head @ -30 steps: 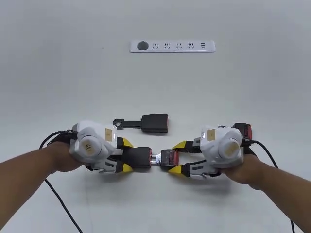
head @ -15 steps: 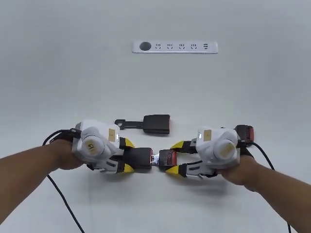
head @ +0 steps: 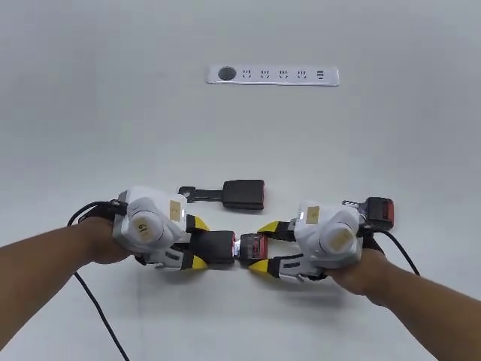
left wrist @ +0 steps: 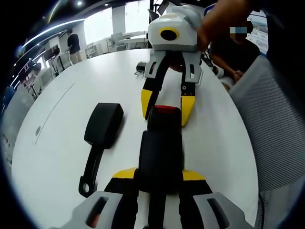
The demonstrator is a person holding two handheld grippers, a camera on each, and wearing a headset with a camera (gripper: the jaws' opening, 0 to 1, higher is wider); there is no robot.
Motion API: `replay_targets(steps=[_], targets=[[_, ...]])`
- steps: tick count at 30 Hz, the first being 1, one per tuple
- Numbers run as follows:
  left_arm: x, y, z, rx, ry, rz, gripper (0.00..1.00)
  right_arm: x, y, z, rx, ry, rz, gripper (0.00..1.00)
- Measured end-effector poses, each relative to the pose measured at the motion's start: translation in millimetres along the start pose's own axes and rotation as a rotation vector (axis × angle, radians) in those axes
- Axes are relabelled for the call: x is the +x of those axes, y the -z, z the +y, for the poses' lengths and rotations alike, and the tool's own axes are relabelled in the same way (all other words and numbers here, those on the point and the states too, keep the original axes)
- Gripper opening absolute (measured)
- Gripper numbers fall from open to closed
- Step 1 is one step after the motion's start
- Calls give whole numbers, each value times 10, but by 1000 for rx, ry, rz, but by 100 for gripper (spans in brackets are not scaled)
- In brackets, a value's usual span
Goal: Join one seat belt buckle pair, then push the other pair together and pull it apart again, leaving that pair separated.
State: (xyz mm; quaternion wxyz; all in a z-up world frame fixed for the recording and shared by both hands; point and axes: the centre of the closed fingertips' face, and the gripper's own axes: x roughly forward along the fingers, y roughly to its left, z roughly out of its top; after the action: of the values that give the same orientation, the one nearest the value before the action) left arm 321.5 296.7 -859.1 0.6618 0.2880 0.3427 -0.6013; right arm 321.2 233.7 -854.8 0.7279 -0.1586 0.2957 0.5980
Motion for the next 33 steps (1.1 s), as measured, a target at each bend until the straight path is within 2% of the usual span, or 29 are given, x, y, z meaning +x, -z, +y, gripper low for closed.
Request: replay_targets(steps=[14, 33], targets=[[3, -9, 3, 14, 2, 2, 33, 3, 19, -7, -17, 6, 8, 34], [-11, 3, 5, 48, 30, -35, 32, -34, 45, 6, -93, 29, -14, 32]])
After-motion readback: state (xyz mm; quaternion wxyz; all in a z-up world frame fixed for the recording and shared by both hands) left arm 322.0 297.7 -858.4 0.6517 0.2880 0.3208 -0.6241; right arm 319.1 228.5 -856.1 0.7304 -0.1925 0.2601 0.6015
